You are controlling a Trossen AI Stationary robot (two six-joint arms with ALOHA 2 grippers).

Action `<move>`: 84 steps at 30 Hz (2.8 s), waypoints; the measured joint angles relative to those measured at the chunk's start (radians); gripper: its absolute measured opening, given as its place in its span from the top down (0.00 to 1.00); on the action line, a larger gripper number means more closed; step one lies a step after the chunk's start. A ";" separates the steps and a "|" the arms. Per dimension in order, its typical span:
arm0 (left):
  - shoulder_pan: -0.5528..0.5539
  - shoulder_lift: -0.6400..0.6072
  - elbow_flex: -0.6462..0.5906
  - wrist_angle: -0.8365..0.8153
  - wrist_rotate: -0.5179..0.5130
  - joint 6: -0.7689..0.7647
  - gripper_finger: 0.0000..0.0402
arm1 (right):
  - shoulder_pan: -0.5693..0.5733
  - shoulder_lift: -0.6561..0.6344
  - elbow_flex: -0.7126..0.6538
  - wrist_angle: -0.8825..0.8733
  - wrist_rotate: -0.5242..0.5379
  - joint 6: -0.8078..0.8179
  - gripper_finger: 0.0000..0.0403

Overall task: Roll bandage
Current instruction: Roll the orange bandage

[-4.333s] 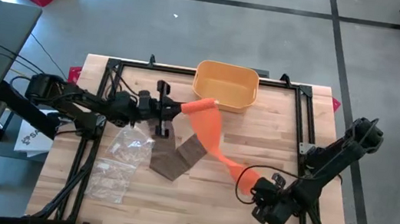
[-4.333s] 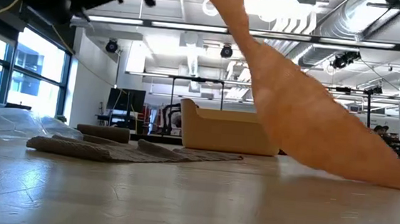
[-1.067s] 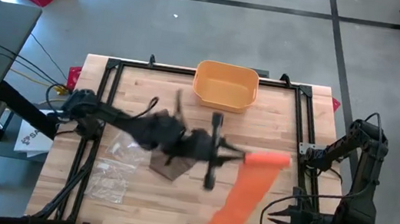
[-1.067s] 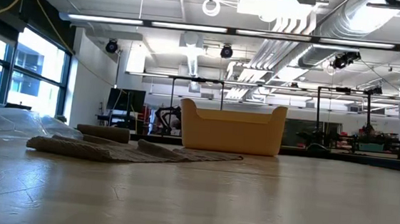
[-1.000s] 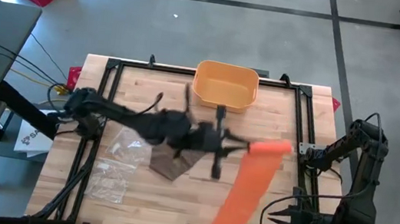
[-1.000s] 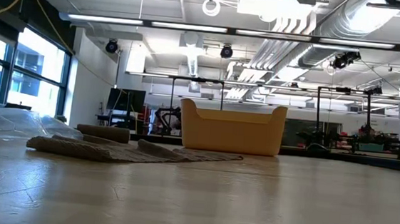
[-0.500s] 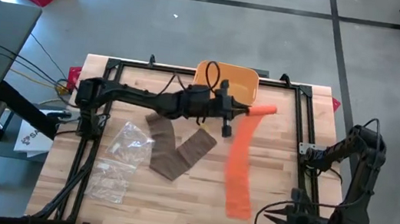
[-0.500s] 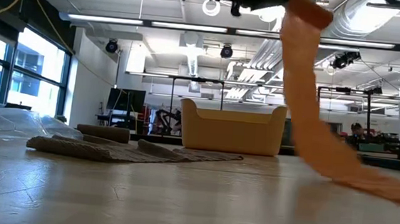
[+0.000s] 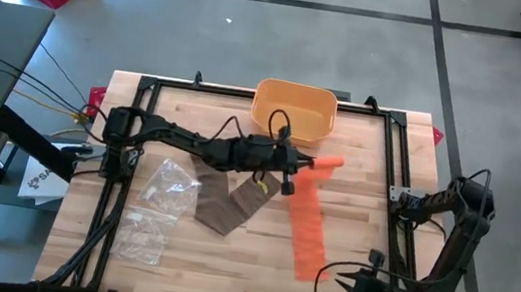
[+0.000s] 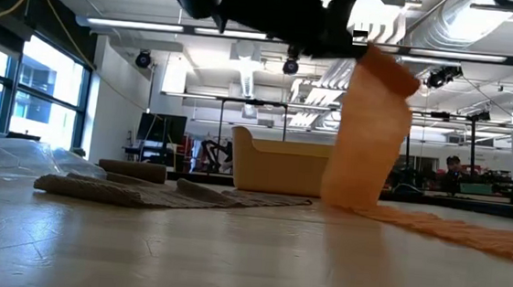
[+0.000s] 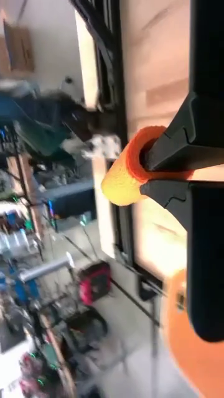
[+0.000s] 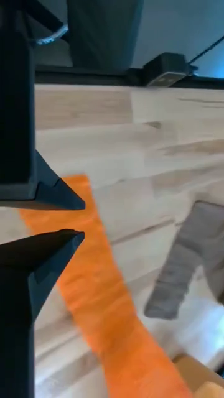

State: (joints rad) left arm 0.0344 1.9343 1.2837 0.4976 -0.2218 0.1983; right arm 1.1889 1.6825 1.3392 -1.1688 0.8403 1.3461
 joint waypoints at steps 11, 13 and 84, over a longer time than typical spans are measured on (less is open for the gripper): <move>-0.021 0.000 -0.142 0.133 -0.051 -0.040 0.99 | -0.119 -0.003 -0.283 0.517 -0.211 -0.092 0.75; -0.031 0.000 -0.141 0.131 -0.051 -0.038 0.99 | -0.164 -0.004 -0.324 0.595 -0.322 -0.126 0.74; -0.210 -0.001 -0.142 -0.317 -0.040 0.007 0.99 | -0.288 -0.049 1.003 -0.358 0.262 -0.823 1.00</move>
State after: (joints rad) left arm -0.1758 1.9335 1.1416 0.1807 -0.2622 0.2057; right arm 0.9012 1.6333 2.3420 -1.5273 1.1027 0.5234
